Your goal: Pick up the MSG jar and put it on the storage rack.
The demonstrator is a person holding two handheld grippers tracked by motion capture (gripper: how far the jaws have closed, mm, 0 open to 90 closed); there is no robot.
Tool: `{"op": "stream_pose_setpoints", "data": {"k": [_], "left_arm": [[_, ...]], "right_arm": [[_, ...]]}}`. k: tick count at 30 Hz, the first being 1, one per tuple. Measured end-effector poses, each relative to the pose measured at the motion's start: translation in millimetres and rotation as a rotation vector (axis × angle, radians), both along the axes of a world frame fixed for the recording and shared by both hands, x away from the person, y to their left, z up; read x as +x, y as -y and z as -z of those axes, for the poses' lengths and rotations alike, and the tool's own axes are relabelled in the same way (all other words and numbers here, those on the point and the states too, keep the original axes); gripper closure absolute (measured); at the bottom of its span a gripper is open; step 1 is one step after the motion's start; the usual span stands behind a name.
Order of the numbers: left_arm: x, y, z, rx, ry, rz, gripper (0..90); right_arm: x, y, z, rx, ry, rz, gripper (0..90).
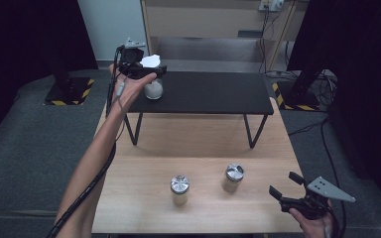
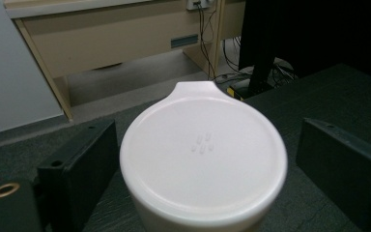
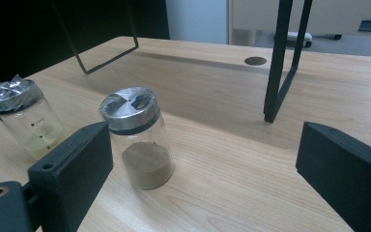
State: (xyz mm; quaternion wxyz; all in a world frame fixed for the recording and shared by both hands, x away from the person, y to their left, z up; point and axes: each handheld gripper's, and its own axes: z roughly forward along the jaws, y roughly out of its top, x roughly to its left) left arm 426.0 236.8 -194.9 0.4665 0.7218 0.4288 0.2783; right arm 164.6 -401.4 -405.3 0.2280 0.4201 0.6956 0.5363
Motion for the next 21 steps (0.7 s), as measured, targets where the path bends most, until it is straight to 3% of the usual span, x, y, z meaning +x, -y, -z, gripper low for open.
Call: {"op": "stream_pose_setpoints", "data": {"k": [13,21], "left_arm": [[-29.4,-3.5,-22.4,0.051,0.068,0.03,4.2],[-51.2,-14.0,-30.8,0.057,0.101,0.065,4.2]], "right_arm": [[-0.2,-0.9,-0.9,-0.003,-0.001,-0.004,6.5],[0.3,-1.5,-0.8,-0.01,0.002,-0.006,6.4]]}}
